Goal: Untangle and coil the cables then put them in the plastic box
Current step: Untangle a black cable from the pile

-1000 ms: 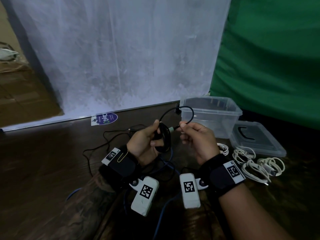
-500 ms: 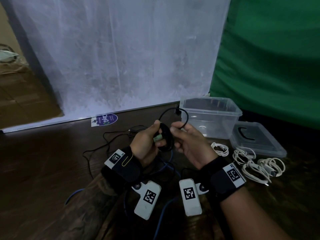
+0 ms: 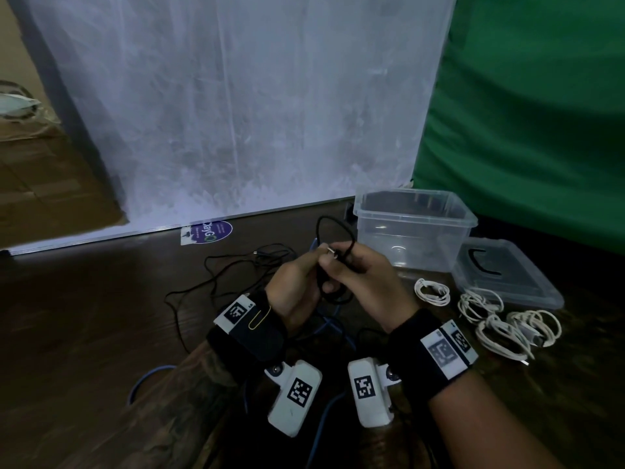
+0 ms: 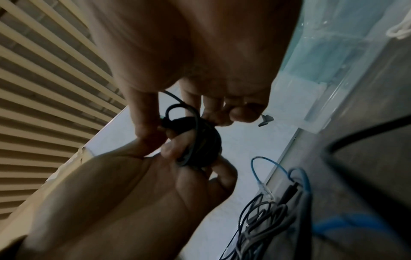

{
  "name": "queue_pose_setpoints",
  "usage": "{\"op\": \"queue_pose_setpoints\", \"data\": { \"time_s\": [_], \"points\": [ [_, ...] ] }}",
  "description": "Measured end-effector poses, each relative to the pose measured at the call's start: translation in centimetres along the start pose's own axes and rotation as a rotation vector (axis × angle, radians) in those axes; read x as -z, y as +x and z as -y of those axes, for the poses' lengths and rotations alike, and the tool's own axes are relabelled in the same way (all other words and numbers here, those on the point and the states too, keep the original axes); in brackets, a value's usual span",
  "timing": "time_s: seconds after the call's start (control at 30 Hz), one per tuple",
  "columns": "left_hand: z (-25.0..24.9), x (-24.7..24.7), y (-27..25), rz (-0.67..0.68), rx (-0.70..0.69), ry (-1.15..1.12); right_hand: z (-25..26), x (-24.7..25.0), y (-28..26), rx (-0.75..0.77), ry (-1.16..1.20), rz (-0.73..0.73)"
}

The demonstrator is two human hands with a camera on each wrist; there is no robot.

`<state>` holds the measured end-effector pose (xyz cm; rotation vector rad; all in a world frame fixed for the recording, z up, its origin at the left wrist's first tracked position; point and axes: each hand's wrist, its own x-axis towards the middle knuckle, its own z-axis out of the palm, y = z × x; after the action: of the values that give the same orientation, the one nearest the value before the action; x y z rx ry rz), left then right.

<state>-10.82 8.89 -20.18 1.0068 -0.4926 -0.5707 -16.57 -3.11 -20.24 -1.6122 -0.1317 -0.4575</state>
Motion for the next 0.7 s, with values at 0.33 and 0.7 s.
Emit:
{"op": "queue_pose_setpoints", "data": {
  "time_s": [0.33, 0.7],
  "points": [
    [1.0, 0.4, 0.1, 0.032, -0.020, 0.224, 0.2, 1.3, 0.8, 0.013, 0.112, -0.219],
    [1.5, 0.7, 0.3, -0.072, 0.106, 0.311, 1.4, 4.3, 1.2, -0.088, 0.274, -0.248]
  ]
}}
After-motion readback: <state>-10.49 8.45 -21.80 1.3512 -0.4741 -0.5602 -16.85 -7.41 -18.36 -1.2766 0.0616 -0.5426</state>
